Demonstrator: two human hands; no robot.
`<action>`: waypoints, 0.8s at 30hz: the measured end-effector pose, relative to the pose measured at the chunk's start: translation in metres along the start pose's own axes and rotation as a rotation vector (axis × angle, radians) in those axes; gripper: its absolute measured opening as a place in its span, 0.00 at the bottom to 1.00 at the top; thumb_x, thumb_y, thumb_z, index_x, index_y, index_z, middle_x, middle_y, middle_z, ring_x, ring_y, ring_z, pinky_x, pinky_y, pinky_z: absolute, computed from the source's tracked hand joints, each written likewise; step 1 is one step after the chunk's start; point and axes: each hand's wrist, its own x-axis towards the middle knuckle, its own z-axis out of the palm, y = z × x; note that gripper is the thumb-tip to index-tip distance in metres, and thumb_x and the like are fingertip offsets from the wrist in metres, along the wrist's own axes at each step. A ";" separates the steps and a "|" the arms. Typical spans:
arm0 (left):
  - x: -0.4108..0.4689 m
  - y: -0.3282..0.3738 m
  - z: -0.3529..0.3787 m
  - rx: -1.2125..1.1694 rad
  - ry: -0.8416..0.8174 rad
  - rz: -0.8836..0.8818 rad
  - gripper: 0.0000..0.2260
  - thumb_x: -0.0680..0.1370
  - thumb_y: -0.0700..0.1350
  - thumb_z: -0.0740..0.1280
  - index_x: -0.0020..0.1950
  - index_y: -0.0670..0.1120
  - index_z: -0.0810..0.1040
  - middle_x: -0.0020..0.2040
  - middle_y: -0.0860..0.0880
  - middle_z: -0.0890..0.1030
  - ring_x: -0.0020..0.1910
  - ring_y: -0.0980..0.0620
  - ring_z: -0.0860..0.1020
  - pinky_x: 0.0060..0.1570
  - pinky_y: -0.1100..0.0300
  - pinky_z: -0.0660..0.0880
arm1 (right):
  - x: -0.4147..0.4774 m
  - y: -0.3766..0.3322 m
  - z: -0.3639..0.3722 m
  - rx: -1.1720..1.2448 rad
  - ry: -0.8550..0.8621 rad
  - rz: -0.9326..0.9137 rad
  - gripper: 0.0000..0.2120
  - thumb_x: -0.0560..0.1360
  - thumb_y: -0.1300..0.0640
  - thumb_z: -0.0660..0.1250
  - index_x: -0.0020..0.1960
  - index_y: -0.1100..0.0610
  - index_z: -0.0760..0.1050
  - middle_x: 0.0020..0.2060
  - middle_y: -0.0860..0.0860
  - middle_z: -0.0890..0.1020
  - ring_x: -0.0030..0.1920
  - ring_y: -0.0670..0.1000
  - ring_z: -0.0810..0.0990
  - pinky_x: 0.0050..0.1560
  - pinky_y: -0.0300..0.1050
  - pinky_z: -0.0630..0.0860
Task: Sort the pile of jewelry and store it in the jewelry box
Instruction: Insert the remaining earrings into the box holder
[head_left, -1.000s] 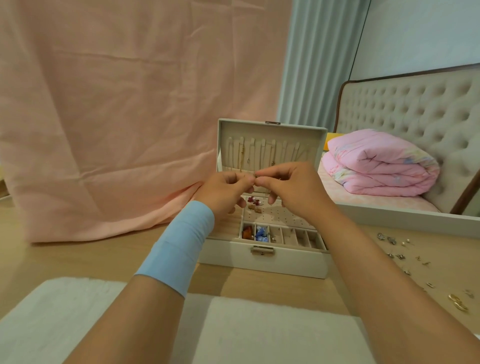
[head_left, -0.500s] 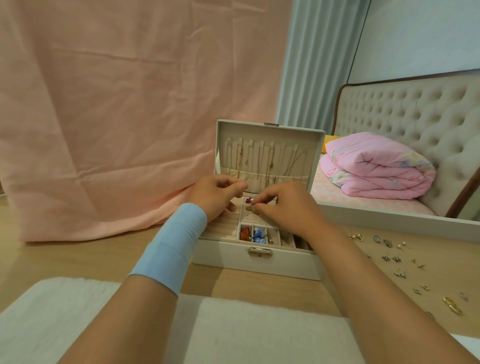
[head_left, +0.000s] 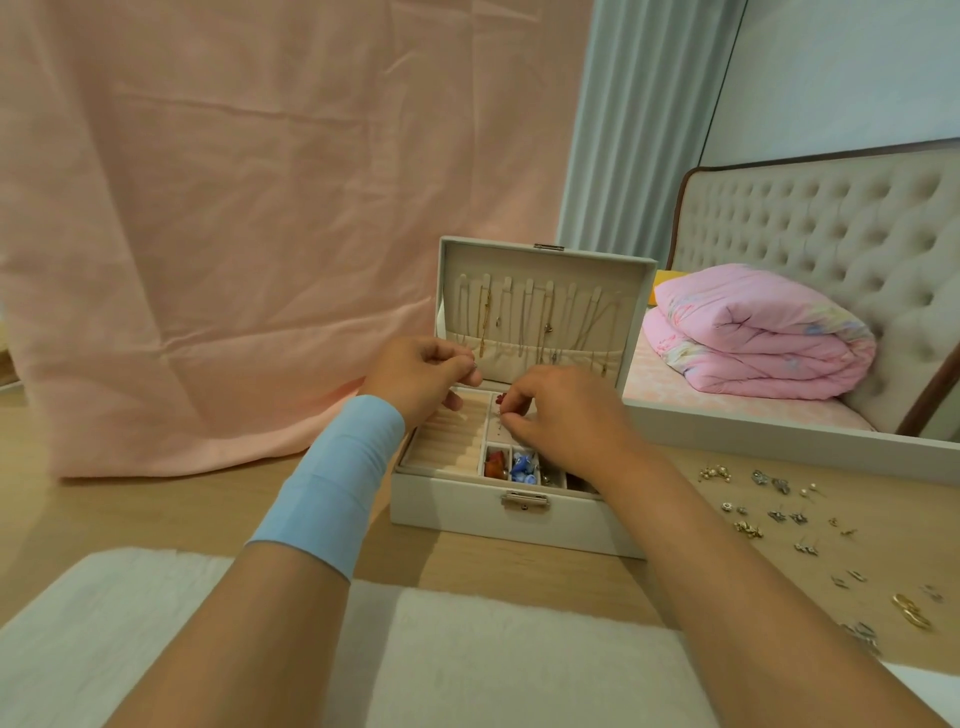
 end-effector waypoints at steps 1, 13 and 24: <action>0.000 0.000 0.000 0.012 -0.001 0.004 0.06 0.80 0.42 0.67 0.53 0.43 0.82 0.44 0.49 0.84 0.31 0.54 0.77 0.25 0.72 0.69 | 0.000 0.000 0.001 -0.018 -0.001 -0.011 0.04 0.77 0.51 0.71 0.49 0.46 0.84 0.46 0.42 0.83 0.46 0.42 0.79 0.50 0.45 0.80; -0.006 0.004 0.005 -0.007 -0.055 -0.021 0.07 0.77 0.52 0.70 0.51 0.51 0.83 0.47 0.55 0.85 0.33 0.60 0.80 0.36 0.62 0.74 | 0.005 0.010 -0.015 0.402 -0.031 0.083 0.08 0.76 0.53 0.73 0.53 0.43 0.82 0.46 0.39 0.82 0.46 0.35 0.78 0.52 0.39 0.74; -0.008 0.008 0.008 0.043 -0.175 -0.066 0.09 0.77 0.56 0.69 0.48 0.53 0.85 0.42 0.59 0.86 0.37 0.57 0.82 0.38 0.60 0.74 | 0.004 0.004 -0.014 0.545 0.179 0.112 0.07 0.73 0.51 0.77 0.50 0.43 0.86 0.41 0.38 0.84 0.38 0.39 0.79 0.47 0.47 0.79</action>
